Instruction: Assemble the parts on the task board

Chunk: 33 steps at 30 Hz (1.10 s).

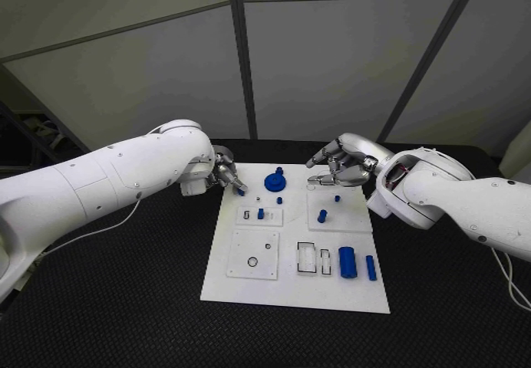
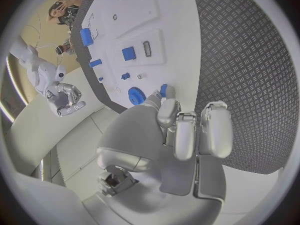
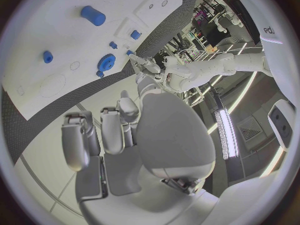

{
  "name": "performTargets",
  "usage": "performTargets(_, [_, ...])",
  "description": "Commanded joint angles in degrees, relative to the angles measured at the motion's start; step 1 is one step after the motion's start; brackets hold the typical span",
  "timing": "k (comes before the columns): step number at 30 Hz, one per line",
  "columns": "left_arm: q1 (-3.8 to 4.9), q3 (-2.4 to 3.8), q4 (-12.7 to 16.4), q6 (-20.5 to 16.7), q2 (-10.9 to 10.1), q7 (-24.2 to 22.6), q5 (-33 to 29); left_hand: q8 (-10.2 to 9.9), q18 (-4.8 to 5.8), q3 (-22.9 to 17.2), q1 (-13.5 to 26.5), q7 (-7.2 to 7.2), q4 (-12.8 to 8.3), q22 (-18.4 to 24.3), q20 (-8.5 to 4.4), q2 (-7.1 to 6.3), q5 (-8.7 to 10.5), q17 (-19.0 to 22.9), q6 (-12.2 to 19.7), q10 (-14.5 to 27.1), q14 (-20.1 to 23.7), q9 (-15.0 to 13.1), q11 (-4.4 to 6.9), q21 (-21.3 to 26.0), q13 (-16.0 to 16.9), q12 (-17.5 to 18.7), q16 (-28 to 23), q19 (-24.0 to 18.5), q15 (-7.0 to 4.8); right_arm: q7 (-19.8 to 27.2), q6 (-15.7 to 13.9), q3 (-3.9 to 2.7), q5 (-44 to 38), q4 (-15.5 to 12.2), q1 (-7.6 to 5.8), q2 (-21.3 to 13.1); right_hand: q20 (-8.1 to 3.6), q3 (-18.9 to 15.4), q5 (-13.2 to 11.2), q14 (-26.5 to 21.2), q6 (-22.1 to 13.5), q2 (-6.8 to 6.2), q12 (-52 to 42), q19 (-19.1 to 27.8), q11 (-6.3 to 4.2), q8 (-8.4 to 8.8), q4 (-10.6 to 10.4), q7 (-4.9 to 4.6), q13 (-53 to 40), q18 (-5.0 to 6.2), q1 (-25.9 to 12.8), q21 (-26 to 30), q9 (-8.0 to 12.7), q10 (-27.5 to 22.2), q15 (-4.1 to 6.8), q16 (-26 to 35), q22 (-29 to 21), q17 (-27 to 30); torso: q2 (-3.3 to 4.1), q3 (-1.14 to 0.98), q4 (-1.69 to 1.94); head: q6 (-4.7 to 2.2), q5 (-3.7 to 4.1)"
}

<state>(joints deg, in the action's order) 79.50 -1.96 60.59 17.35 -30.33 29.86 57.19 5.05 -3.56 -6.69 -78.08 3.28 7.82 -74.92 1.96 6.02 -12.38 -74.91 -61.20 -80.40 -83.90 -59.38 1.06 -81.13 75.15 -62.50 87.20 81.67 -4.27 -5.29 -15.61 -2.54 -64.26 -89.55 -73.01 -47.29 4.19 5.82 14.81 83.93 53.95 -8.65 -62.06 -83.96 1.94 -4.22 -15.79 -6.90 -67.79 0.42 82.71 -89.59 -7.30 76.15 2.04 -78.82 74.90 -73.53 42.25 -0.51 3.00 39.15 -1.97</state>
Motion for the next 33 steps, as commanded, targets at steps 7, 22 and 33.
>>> performTargets(7, [0.08, 0.13, 8.5, -2.3, -5.0, 0.3, -2.0, 1.4, 0.33, -20.3, 6.4, -0.24, -11.9, -3.2, 0.19, -4.49, -3.94, -12.7, -0.7, -0.5, -5.4, -1.8, -0.07, 0.0, 2.0, -0.5, 0.3, 0.4, -0.06, 0.2, 0.3, -0.04, -0.1, 0.1, -0.11, -0.1, -0.28, 0.1, 0.3, 2.3, 0.4, -0.08, 0.3, -5.6, -0.02, 0.29, -0.1, 0.07, 0.1, -0.20, -0.1, 0.3, 0.1, -0.2, 0.41, 0.2, 14.3, 0.0, -0.01, 0.01, 0.07, 0.06, -0.16])
performTargets(22, [0.02, 0.15, 18.8, -6.3, -10.8, 0.0, -1.3, 2.1, 0.54, -23.9, 8.4, -0.39, -12.6, -4.1, -0.02, -6.12, -6.29, -13.0, -1.1, -1.1, -5.5, -2.9, 0.21, -0.6, 2.3, -1.4, 0.7, 1.0, -0.29, 0.2, 0.3, -0.04, -0.1, 0.1, -0.11, -0.4, -0.28, 0.1, 0.3, 2.3, 0.4, -0.07, 0.3, -5.6, -0.02, 0.29, -0.1, 0.07, 0.1, -0.20, -0.1, 0.3, 0.1, -0.2, 0.42, 0.2, 14.3, 0.0, 0.06, 0.06, 0.03, 0.24, -0.35])
performTargets(33, [-0.90, 0.10, 20.3, -6.2, -11.1, -0.3, 1.3, 2.2, 0.55, -24.1, 8.5, -0.41, -12.6, -4.1, -0.04, -6.26, -6.47, -13.1, -1.1, -1.1, -5.5, -3.0, 0.23, -0.7, 2.2, -1.3, 0.7, 1.0, -0.31, 0.2, 0.5, -0.03, -0.1, 0.2, -0.10, -0.3, -0.29, 0.2, 0.4, 2.3, 0.5, 0.02, 0.2, -5.6, -0.03, 0.31, 0.0, 0.08, 0.0, -0.21, 0.0, 0.2, 0.1, -0.1, 0.43, 0.2, 14.4, 0.0, 0.06, 0.06, 0.04, 0.47, -0.58])
